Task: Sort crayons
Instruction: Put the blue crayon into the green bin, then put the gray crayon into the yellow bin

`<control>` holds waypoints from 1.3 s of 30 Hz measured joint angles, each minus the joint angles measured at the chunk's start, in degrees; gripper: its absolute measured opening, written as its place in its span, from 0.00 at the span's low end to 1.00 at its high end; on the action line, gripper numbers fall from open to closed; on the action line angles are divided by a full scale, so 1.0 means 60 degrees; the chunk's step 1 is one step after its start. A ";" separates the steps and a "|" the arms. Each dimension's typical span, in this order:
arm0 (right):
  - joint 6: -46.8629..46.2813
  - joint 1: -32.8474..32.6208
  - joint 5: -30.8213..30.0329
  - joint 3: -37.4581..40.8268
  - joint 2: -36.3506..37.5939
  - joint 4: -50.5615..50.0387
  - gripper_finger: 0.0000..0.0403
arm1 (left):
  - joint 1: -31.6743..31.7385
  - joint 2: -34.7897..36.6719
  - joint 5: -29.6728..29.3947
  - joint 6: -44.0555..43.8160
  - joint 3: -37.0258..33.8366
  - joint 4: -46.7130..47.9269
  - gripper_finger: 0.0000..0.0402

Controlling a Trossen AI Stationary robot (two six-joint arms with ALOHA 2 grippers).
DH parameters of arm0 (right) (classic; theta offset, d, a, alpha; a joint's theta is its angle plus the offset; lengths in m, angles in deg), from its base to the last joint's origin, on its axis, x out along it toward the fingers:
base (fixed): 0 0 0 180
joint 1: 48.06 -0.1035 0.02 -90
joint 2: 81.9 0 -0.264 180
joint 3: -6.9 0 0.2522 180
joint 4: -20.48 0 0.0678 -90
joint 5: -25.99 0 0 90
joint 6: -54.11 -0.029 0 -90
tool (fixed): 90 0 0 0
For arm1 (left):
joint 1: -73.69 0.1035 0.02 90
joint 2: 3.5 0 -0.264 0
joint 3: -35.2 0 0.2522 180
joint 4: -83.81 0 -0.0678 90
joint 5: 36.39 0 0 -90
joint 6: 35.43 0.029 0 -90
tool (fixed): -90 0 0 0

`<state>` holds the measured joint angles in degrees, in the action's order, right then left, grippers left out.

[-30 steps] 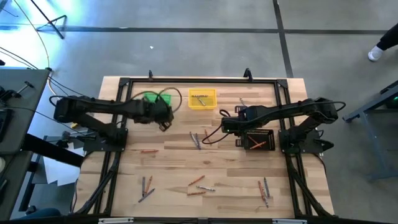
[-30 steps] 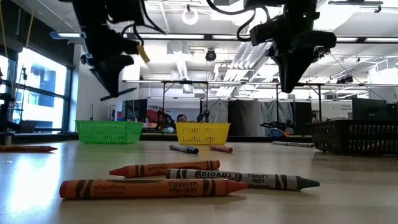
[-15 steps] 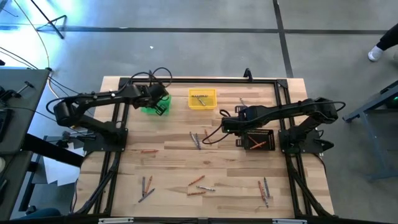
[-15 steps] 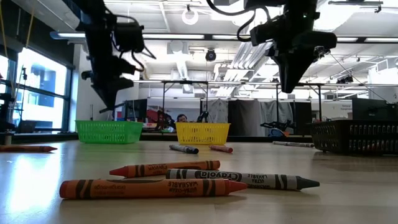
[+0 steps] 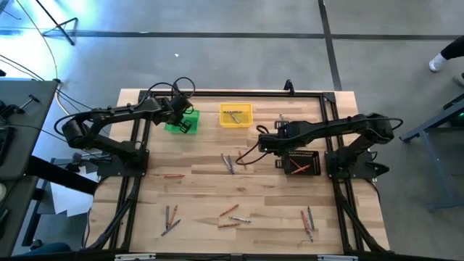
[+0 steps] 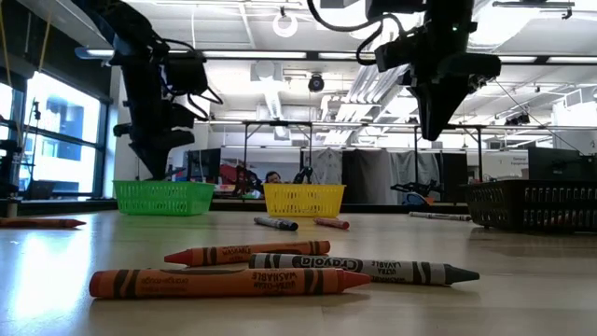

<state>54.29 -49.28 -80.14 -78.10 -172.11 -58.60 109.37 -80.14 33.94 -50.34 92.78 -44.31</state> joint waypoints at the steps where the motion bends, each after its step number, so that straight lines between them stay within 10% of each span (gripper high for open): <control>1: 0.0033 0.0034 0.0002 0.0000 0.0000 0.0001 0.15 | -0.0021 0.0000 0.0001 0.0079 0.0000 -0.0072 0.03; 24: -0.0021 0.0271 0.0006 0.0000 0.0000 0.0007 0.15 | -0.0354 0.0004 0.0201 0.0505 0.0044 -0.0911 0.20; 39: -0.0060 0.0271 0.0060 0.0000 0.0000 0.0004 0.15 | -0.2922 0.0007 0.2933 0.3175 0.0055 -0.2839 0.20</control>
<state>53.93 -47.66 -79.78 -78.10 -172.11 -58.58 91.84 -80.09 51.54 -31.29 93.10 -61.34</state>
